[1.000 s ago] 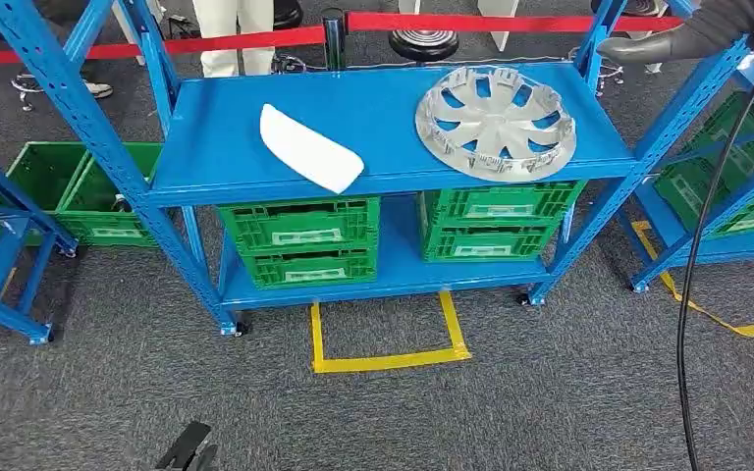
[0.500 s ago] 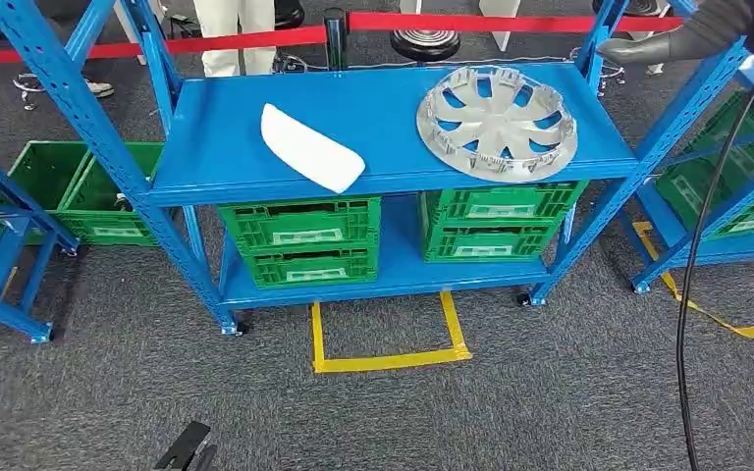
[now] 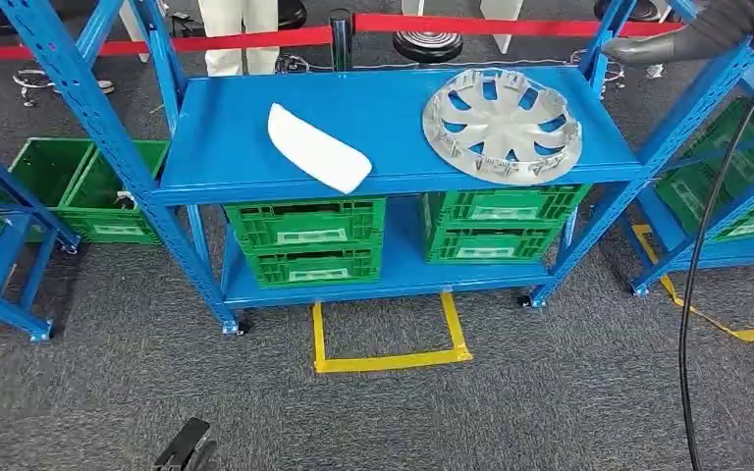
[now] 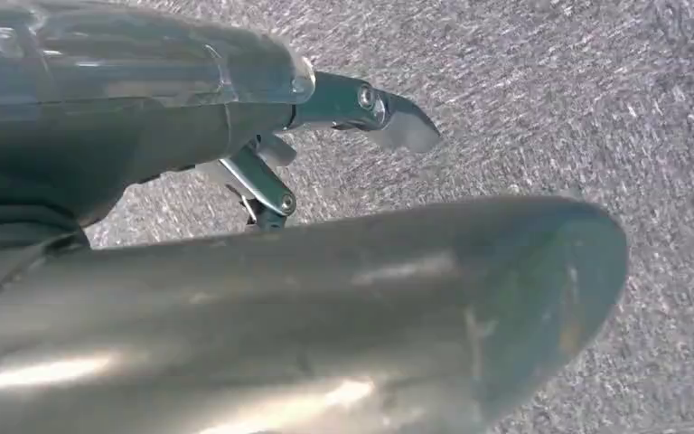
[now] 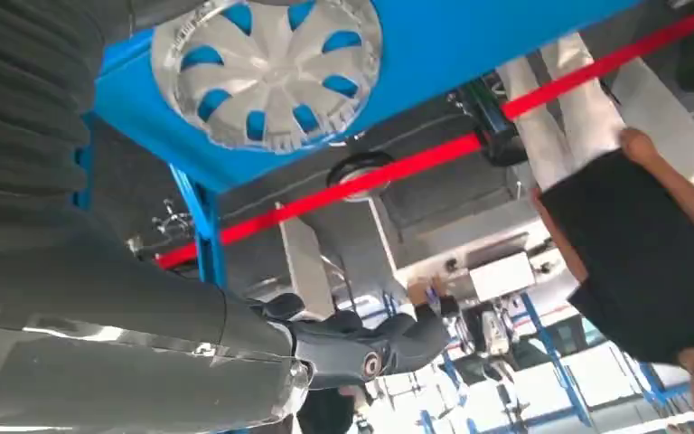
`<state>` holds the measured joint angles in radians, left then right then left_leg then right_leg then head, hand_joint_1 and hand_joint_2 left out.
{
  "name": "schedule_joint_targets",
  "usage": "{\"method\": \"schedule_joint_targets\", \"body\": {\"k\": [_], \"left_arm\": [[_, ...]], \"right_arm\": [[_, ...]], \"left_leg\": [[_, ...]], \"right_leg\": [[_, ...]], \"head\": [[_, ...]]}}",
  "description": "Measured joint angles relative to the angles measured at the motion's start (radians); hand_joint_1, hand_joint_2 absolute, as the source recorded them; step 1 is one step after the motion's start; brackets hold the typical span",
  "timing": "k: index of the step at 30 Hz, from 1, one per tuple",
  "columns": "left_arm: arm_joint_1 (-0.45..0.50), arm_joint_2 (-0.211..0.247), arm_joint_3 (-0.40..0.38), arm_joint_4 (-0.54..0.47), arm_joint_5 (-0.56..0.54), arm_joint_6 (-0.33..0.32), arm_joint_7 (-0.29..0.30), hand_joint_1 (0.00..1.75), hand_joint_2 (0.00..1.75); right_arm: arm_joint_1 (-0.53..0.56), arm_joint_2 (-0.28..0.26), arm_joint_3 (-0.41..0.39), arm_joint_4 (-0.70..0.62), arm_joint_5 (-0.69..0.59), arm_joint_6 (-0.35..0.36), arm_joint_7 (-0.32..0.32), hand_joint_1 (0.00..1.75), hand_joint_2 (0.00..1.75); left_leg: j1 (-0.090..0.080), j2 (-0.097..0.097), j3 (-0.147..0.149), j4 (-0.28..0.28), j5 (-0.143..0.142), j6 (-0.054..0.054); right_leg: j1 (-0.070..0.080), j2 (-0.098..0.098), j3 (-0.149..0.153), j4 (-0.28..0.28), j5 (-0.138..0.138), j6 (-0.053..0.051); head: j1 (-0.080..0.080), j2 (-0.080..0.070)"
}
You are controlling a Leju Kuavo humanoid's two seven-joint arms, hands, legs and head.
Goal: Take the parts from the cabinet and place them on the table.
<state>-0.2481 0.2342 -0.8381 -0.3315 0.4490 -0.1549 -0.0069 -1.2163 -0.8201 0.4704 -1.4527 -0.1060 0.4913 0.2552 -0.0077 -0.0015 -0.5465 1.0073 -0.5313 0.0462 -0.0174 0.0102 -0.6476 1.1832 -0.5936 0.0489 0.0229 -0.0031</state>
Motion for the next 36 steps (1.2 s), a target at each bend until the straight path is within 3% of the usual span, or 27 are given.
{"method": "schedule_joint_targets", "body": {"k": [1,2,3,4,6,7,8,9,11,13,14,16,17,18,19,21,22,23,24,26,28,29,32,33,34,36], "left_arm": [[0.002,0.0,0.0,0.0,0.0,0.0,-0.001,0.0,0.0],[0.005,0.0,0.0,0.0,-0.002,0.0,-0.003,0.0,0.0],[0.006,-0.001,0.0,0.0,-0.004,0.0,-0.004,0.0,0.0],[0.006,-0.002,0.0,0.0,-0.007,0.0,-0.005,0.0,0.0],[0.006,-0.002,0.0,0.0,-0.009,0.0,-0.005,0.0,0.0],[0.009,-0.003,0.0,0.0,-0.01,0.0,-0.009,0.0,0.0],[0.009,-0.002,0.0,0.001,-0.011,0.0,-0.015,0.0,0.0],[0.01,-0.002,0.001,0.002,-0.011,0.0,-0.018,0.0,0.0],[0.015,-0.003,0.001,0.003,-0.012,-0.002,-0.024,0.0,0.0],[0.011,-0.004,0.006,0.003,-0.012,-0.003,-0.024,0.0,0.0],[0.008,-0.004,0.007,0.003,-0.012,-0.002,-0.018,0.0,0.0],[0.01,-0.004,0.008,0.003,-0.015,-0.001,-0.012,0.0,0.0],[0.013,-0.004,0.008,0.004,-0.016,-0.001,-0.012,0.0,0.0],[0.017,-0.005,0.008,0.004,-0.018,-0.001,-0.011,0.0,0.0],[0.017,-0.005,0.008,0.005,-0.018,0.0,-0.008,0.0,0.0],[0.015,-0.005,0.009,0.006,-0.018,0.0,-0.004,0.0,0.0],[0.016,-0.005,0.01,0.007,-0.018,0.0,-0.005,0.0,0.0],[0.016,-0.006,0.011,0.007,-0.02,0.0,-0.004,0.0,0.0],[0.013,-0.006,0.015,0.007,-0.021,0.0,-0.002,0.0,0.0],[0.012,-0.006,0.018,0.007,-0.023,0.0,0.0,0.0,0.0],[0.013,-0.004,0.022,0.008,-0.025,0.0,-0.005,0.0,0.0],[0.013,-0.004,0.024,0.008,-0.026,-0.001,-0.01,0.0,0.0],[0.019,-0.004,0.024,0.009,-0.028,-0.003,-0.016,0.0,0.0],[0.02,-0.004,0.024,0.01,-0.028,-0.003,-0.018,0.0,0.0],[0.02,-0.004,0.024,0.011,-0.028,-0.004,-0.017,0.0,0.0],[0.017,-0.004,0.024,0.011,-0.028,-0.005,-0.014,0.0,0.0]], "right_arm": [[0.005,0.0,0.0,0.001,0.0,0.0,0.0,0.0,1.75],[0.011,0.0,0.0,0.002,0.0,0.0,-0.002,0.0,1.75],[0.014,0.0,0.001,0.003,0.0,0.0,-0.003,0.0,1.75],[0.014,0.0,0.001,0.004,0.001,0.0,-0.003,0.0,1.75],[0.013,-0.001,-0.001,0.005,0.001,0.0,-0.004,0.0,1.75],[0.018,-0.003,-0.001,0.005,0.001,-0.001,-0.009,0.0,1.75],[0.018,-0.006,0.0,0.006,0.001,-0.001,-0.015,0.0,1.75],[0.019,-0.01,0.0,0.006,0.002,-0.002,-0.02,0.0,1.75],[0.03,-0.02,-0.005,0.006,0.001,-0.002,-0.027,0.0,1.75],[0.027,-0.022,-0.01,0.004,0.001,-0.003,-0.026,0.0,1.75],[0.022,-0.021,-0.009,0.004,0.003,-0.002,-0.022,0.0,1.75],[0.028,-0.018,-0.006,0.004,0.003,0.0,-0.019,0.0,1.75],[0.034,-0.019,-0.006,0.005,0.003,0.0,-0.019,0.0,1.75],[0.038,-0.018,-0.006,0.005,0.006,0.0,-0.019,0.0,1.75],[0.037,-0.018,-0.006,0.006,0.008,0.001,-0.018,0.0,1.75],[0.031,-0.016,-0.006,0.006,0.009,0.001,-0.014,0.0,1.75],[0.03,-0.015,-0.005,0.006,0.009,0.001,-0.014,0.0,1.75],[0.025,-0.014,-0.003,0.006,0.009,0.001,-0.014,0.0,1.75],[0.023,-0.011,0.0,0.006,0.01,0.001,-0.013,0.0,1.75],[0.023,-0.01,-0.001,0.006,0.01,0.0,-0.012,0.0,1.75],[0.025,-0.018,-0.004,0.006,0.009,-0.001,-0.021,0.0,1.75],[0.023,-0.021,-0.007,0.006,0.009,-0.001,-0.028,0.0,1.75],[0.037,-0.024,-0.006,0.008,0.009,-0.002,-0.037,0.0,1.75],[0.041,-0.025,-0.006,0.009,0.009,-0.002,-0.037,0.0,1.75],[0.042,-0.025,-0.006,0.009,0.01,-0.002,-0.037,0.0,1.75],[0.034,-0.024,-0.006,0.01,0.011,-0.002,-0.033,0.0,1.75]], "left_leg": [[0.0,0.005,0.003,0.0,-0.004,0.001],[0.0,0.008,0.007,0.0,-0.008,0.0],[0.0,0.011,0.014,0.001,-0.013,-0.003],[0.0,0.013,0.023,0.001,-0.02,-0.005],[0.0,0.016,0.049,0.001,-0.038,-0.013],[0.0,0.018,0.051,-0.005,-0.043,-0.018],[-0.002,0.021,0.047,-0.001,-0.046,-0.024],[-0.002,0.021,0.04,-0.001,-0.046,-0.029],[-0.002,0.025,0.043,-0.009,-0.049,-0.037],[-0.001,0.006,0.035,0.021,-0.067,-0.053],[0.001,0.0,0.0,0.081,-0.088,-0.057],[0.007,-0.002,-0.111,0.25,-0.142,-0.063],[0.008,-0.002,-0.157,0.305,-0.148,-0.065],[0.008,-0.001,-0.186,0.317,-0.121,-0.066],[0.01,0.0,-0.187,0.283,-0.071,-0.067],[0.014,0.001,-0.144,0.127,0.068,-0.066],[0.015,0.0,-0.123,0.08,0.091,-0.064],[0.01,0.0,-0.116,0.077,0.082,-0.061],[0.012,0.002,-0.098,0.043,0.057,-0.053],[0.009,0.002,-0.098,0.041,0.045,-0.037],[0.016,-0.001,-0.075,0.032,0.04,-0.024],[0.016,-0.001,-0.067,0.03,0.035,-0.017],[0.014,0.002,-0.046,0.03,0.015,-0.011],[0.012,0.003,-0.037,0.03,0.008,-0.01],[0.009,0.004,-0.024,0.03,-0.002,-0.009],[0.001,0.004,0.005,0.029,-0.02,-0.01]], "right_leg": [[0.0,-0.002,-0.047,0.08,-0.023,0.002],[-0.001,-0.003,-0.077,0.123,-0.023,0.003],[-0.002,-0.004,-0.085,0.12,0.001,0.002],[-0.002,-0.006,-0.072,0.074,0.047,-0.001],[-0.001,-0.006,-0.004,-0.104,0.169,-0.009],[0.002,-0.008,0.009,-0.123,0.15,-0.014],[0.009,-0.007,0.018,-0.143,0.153,-0.019],[0.009,-0.009,0.026,-0.162,0.132,-0.028],[0.011,-0.005,0.023,-0.164,0.126,-0.036],[0.001,-0.007,0.042,-0.18,0.122,-0.044],[0.001,-0.009,0.047,-0.181,0.119,-0.048],[0.001,-0.009,0.057,-0.181,0.107,-0.052],[0.001,-0.009,0.063,-0.181,0.1,-0.051],[0.001,-0.008,0.074,-0.18,0.091,-0.05],[-0.001,-0.008,0.086,-0.18,0.082,-0.048],[-0.002,-0.008,0.119,-0.18,0.06,-0.041],[-0.002,-0.009,0.128,-0.182,0.048,-0.035],[0.003,-0.004,0.133,-0.183,0.044,-0.028],[0.003,-0.003,0.129,-0.184,0.045,-0.023],[0.001,-0.003,0.134,-0.187,0.047,-0.015],[0.0,-0.007,0.13,-0.159,0.036,-0.007],[0.0,-0.007,0.1,-0.101,0.021,-0.003],[0.001,-0.007,-0.043,0.116,-0.055,0.004],[0.001,-0.007,-0.071,0.14,-0.053,0.002],[0.002,-0.007,-0.078,0.117,-0.019,-0.003],[0.008,-0.007,-0.046,-0.021,0.101,-0.022]], "head": [[0.0,0.0],[0.001,0.0],[0.002,0.0],[0.002,0.0],[0.002,0.0],[-0.001,0.0],[-0.005,-0.001],[-0.002,0.0],[-0.005,0.0],[-0.009,0.0],[-0.014,0.0],[-0.024,0.0],[-0.025,0.0],[-0.026,0.0],[-0.027,0.0],[-0.03,0.0],[-0.03,0.0],[-0.034,-0.001],[-0.034,0.0],[-0.027,0.0],[-0.022,0.0],[-0.014,0.0],[0.001,0.0],[0.003,0.0],[0.003,0.0],[0.005,0.0]]}}
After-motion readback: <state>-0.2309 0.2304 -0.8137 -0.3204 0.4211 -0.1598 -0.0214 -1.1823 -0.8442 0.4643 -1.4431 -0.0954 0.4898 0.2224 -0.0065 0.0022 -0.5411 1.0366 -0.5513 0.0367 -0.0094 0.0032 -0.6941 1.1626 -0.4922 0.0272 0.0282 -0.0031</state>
